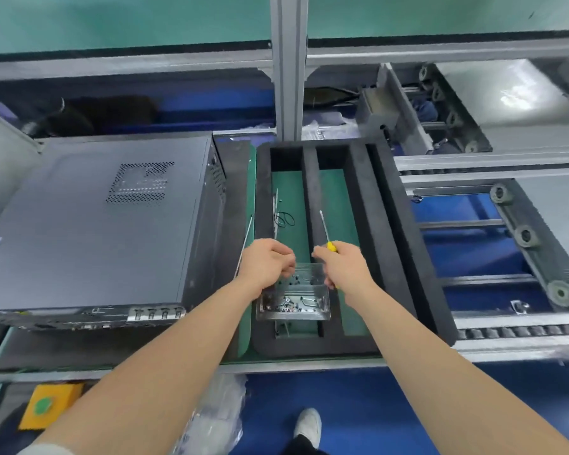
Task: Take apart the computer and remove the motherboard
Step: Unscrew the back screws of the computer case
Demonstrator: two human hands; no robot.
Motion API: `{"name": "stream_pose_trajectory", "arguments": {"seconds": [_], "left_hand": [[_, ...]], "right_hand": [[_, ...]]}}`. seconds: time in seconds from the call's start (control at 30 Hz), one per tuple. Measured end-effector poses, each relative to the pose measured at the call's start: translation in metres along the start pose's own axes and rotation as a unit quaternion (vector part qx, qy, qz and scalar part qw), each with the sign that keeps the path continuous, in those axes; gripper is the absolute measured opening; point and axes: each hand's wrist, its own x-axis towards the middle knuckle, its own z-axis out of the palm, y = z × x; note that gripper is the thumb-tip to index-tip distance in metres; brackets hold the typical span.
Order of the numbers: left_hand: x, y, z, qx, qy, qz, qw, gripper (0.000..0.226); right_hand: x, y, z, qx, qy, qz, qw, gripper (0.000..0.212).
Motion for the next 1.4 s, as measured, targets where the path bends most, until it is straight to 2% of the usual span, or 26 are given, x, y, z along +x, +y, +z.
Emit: {"name": "stream_pose_trajectory", "arguments": {"seconds": [0.1,0.27,0.43,0.7,0.87,1.0,1.1,1.2,1.4], "left_hand": [[0.0,0.002,0.006,0.08,0.004,0.025,0.997,0.01],[0.001,-0.004,0.012,0.225,0.007,0.089,0.97,0.03],[0.002,-0.009,0.009,0.291,-0.007,0.089,0.953,0.026],[-0.009,-0.016,-0.005,0.247,0.032,0.139,0.959,0.007],[-0.034,-0.011,-0.028,0.205,0.099,0.181,0.957,0.031],[-0.062,-0.024,-0.045,0.175,0.066,0.185,0.965,0.043],[-0.082,-0.049,-0.057,0.179,-0.006,0.157,0.971,0.064],[-0.1,-0.082,-0.079,0.212,-0.049,0.145,0.965,0.076],[-0.128,-0.128,-0.12,0.209,-0.061,0.171,0.961,0.068]], "right_hand": [[0.006,0.0,-0.001,-0.004,-0.028,0.007,1.0,0.025],[0.009,0.001,-0.006,-0.009,-0.054,0.005,0.998,0.014],[0.007,0.004,-0.009,-0.018,-0.067,0.01,0.998,0.015],[-0.001,0.004,-0.005,-0.005,-0.09,0.015,0.996,0.013],[-0.013,-0.01,0.022,0.032,-0.107,0.027,0.993,0.016],[-0.033,-0.021,0.061,0.048,-0.132,0.03,0.99,0.019],[-0.049,-0.018,0.09,-0.052,-0.119,-0.034,0.991,0.029],[-0.069,-0.014,0.112,-0.171,-0.047,-0.075,0.981,0.03],[-0.102,-0.004,0.153,-0.279,0.045,-0.103,0.954,0.027]]}}
